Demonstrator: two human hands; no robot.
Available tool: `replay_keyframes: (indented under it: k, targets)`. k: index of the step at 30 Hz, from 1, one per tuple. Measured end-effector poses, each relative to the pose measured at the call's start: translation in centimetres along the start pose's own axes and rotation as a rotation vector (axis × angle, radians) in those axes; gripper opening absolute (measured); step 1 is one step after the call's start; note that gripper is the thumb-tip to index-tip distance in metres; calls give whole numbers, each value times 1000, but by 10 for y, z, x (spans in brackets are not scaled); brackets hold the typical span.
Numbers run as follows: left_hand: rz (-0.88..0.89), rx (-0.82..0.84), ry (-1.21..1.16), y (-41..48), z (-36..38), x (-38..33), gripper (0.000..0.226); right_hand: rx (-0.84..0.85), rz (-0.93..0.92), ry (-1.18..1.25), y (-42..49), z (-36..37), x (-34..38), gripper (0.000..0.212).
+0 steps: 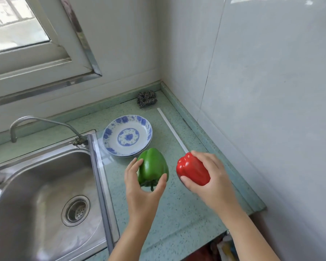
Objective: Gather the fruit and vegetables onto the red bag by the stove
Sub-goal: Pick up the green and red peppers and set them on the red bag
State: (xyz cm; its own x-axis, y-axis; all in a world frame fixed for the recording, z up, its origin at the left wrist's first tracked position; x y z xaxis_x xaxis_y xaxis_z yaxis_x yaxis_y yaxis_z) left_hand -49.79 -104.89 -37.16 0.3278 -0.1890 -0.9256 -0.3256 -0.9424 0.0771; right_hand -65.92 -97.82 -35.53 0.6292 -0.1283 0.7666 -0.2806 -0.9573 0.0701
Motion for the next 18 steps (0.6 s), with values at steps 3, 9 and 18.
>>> replay_keyframes:
  k: [3, 9, 18]
  targets:
    - [0, -24, -7, -23, -19, 0, 62, -12, -25, 16, -10, 4, 17, 63]
    - [-6, -62, -11, -70, -51, 4, 60, 5, -105, 16, -37, 23, 52, 64]
    - [-26, -263, -100, -163, -97, 0, 61, 106, -229, 38, -102, 51, 100, 64]
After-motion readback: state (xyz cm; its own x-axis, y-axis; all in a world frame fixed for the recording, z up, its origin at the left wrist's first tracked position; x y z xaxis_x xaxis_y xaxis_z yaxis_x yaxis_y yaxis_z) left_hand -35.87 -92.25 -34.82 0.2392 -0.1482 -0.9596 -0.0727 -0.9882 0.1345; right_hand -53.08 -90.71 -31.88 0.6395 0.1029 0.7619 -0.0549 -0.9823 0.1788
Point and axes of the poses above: each hand's wrist, its own y-axis towards the middle knuckle, its own z-axis out of the palm, x = y × z, the point moved 2 cm from there along y, towards the middle knuckle, and after that the axes turned 14 degrees about x, right-handed, at the moved point
